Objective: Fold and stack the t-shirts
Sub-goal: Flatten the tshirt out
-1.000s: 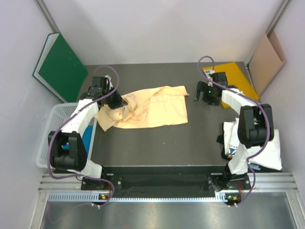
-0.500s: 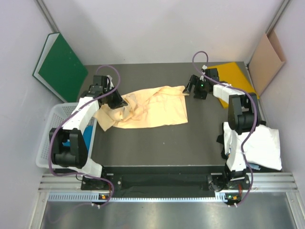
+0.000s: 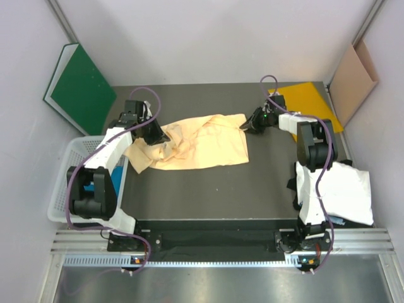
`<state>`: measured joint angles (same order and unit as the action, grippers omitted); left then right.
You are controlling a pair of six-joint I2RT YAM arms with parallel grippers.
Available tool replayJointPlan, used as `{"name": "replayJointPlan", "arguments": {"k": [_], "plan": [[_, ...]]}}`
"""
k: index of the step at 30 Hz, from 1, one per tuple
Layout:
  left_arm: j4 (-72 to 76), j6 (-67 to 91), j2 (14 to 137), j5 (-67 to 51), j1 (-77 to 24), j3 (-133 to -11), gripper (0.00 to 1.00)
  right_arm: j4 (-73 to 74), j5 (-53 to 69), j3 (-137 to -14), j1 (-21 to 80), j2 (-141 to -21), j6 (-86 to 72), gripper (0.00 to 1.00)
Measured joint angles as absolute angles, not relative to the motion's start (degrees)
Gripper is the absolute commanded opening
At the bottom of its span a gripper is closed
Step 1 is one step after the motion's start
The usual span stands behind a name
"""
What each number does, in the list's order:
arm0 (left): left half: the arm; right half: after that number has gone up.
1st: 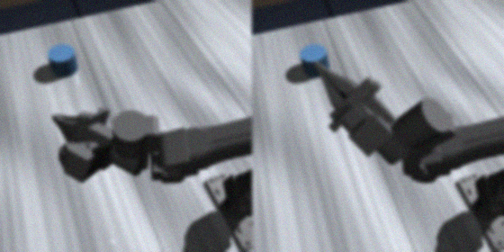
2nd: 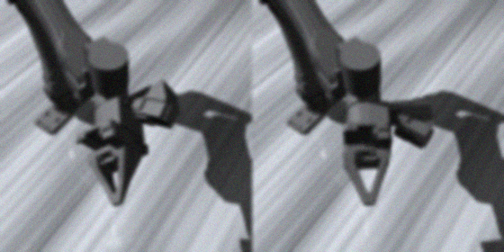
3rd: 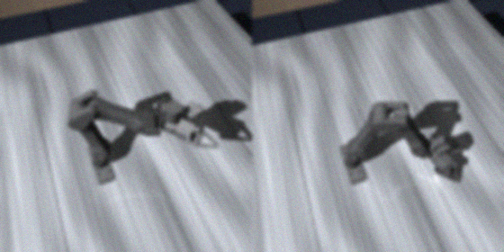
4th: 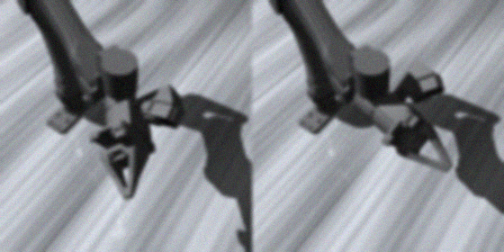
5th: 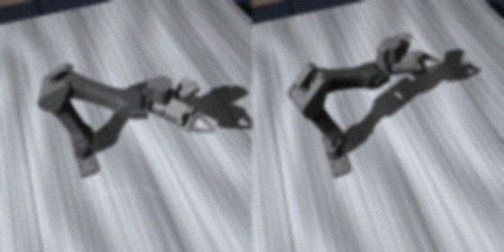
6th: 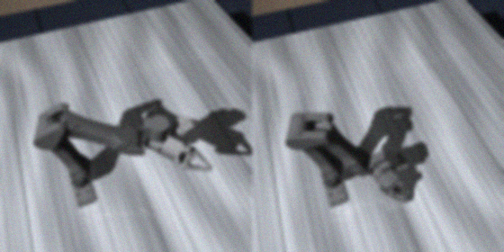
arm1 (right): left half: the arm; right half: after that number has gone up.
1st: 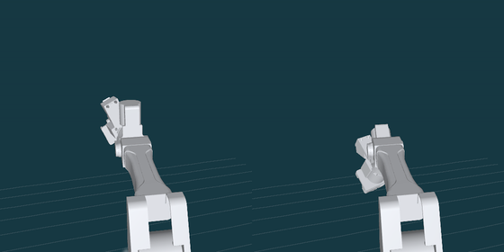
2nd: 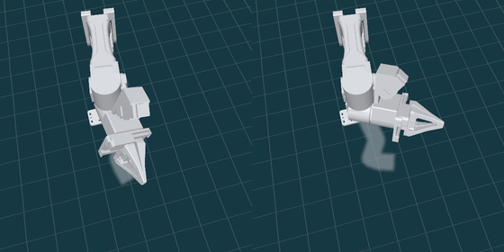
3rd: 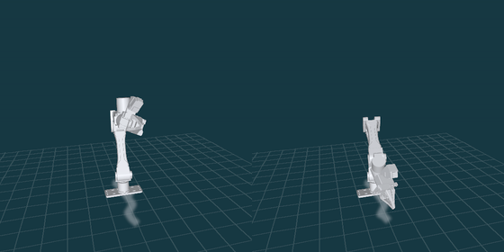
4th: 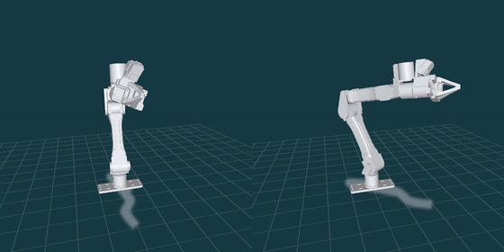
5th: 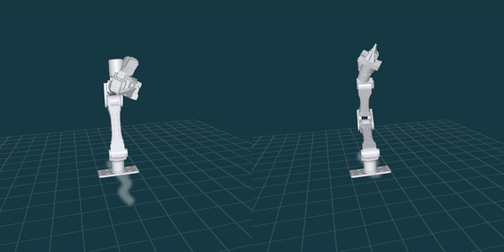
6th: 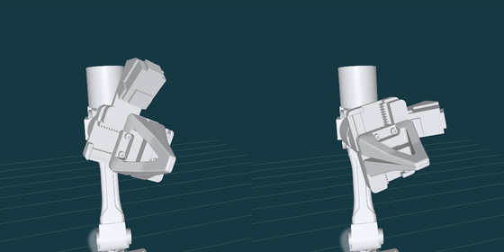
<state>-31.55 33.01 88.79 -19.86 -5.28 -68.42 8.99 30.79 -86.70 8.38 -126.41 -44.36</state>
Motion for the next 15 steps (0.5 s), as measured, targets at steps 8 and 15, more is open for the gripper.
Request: {"name": "replayJointPlan", "arguments": {"k": [8, 15], "plan": [[-31.77, 32.75, 89.65, -19.79, -5.28, -68.66, 0.0, 9.63, 30.96, -82.85, 7.84, -124.77, -48.4, 0.0], [-35.18, 30.85, 90.67, -12.62, -4.99, -74.19, 0.0, 14.81, 27.81, -82.89, 6.15, -114.72, -46.3, 0.0]]}}
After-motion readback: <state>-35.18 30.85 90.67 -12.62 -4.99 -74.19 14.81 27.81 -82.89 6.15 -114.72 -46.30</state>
